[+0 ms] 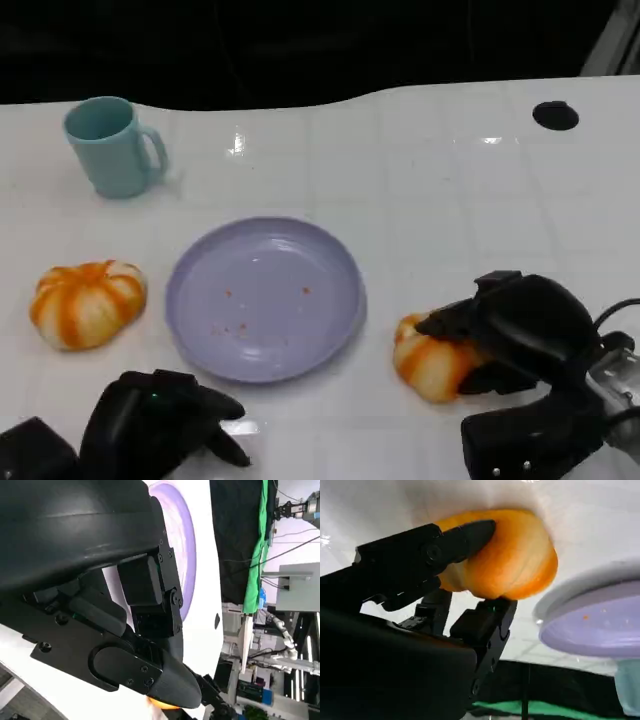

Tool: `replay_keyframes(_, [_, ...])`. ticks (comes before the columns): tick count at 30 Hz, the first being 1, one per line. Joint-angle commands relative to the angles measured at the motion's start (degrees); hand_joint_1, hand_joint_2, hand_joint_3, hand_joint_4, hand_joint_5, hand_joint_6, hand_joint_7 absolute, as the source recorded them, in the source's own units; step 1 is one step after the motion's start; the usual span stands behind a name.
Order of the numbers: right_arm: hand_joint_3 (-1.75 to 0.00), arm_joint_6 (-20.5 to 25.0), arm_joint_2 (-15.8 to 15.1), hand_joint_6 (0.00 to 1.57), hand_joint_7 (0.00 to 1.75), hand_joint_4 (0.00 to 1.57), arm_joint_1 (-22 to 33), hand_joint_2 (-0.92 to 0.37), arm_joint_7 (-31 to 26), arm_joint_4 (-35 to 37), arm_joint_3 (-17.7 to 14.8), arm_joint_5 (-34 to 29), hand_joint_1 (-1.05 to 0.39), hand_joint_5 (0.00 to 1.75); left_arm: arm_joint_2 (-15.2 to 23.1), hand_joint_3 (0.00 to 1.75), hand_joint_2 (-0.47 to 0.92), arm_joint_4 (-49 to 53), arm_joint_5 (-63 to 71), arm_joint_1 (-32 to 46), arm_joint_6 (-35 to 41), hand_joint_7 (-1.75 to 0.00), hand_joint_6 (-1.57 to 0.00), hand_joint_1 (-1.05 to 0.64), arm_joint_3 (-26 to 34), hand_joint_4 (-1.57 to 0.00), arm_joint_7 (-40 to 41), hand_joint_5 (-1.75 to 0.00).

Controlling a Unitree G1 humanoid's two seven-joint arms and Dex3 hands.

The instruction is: Grasp the bread from the table and place it into the plate.

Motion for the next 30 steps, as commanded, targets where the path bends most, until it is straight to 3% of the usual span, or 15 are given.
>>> replay_keyframes(1, [-0.55, -0.5, 0.0, 0.87, 1.31, 0.84, 0.2, -0.78, -2.2, 2.5, 0.5, 0.8, -0.14, 1.74, 0.7, 0.0, 0.86, -0.1, -0.3, 0.6, -0.2, -0.19, -1.57, -1.05, 0.3, -1.54, -0.1, -0.56])
replay_keyframes(3, [-0.57, -0.5, 0.2, 0.85, 1.34, 0.84, 0.3, -0.77, -3.7, 2.4, 0.4, 0.9, -0.15, 1.75, 0.8, 0.0, 0.86, -0.5, -0.3, 0.8, 0.0, -0.19, -1.57, -1.05, 0.2, -1.54, 0.0, -0.56])
replay_keyframes(6, [-0.75, -1.2, 0.7, 0.84, 1.33, 0.83, 0.4, -0.64, -7.2, 2.7, -0.1, 1.4, -0.14, 1.75, 0.9, 0.0, 0.86, -1.0, 0.0, 1.1, 0.1, -0.19, -1.57, -1.05, 0.2, -1.54, 0.3, -0.56])
replay_keyframes(10, [-0.99, -3.1, 2.2, 0.79, 1.5, 0.87, 0.6, -0.46, -12.7, 4.4, -1.1, 3.2, -0.13, 1.75, 0.8, 0.0, 0.86, -0.9, -0.1, 1.1, 0.0, -0.19, -1.57, -1.05, 0.2, -1.54, 0.3, -0.56])
replay_keyframes(14, [-1.16, -5.5, 3.8, 0.82, 1.53, 0.92, 0.8, -0.31, -17.5, 5.5, -2.2, 5.6, -0.08, 1.75, 0.7, 0.0, 0.86, -0.8, 0.1, 1.1, -0.2, -0.2, -1.57, -1.05, 0.2, -1.54, 0.5, -0.56])
replay_keyframes(22, [-1.45, -9.8, 6.8, 0.86, 1.57, 1.0, 1.2, -0.18, -16.3, 3.8, -5.3, 13.3, -0.03, 1.75, 0.6, 0.01, 0.87, -0.4, 0.6, 0.8, -0.8, -0.19, -1.57, -1.05, 0.0, -1.54, 0.8, -0.56])
replay_keyframes(30, [-1.56, -10.8, 10.8, 0.81, 1.74, 1.02, -0.3, -0.14, -12.1, 2.3, -6.5, 18.3, -0.04, 1.75, 0.2, 0.0, 0.86, -0.7, 0.4, 0.9, -0.4, -0.19, -1.57, -1.05, -0.1, -1.54, 0.8, -0.56])
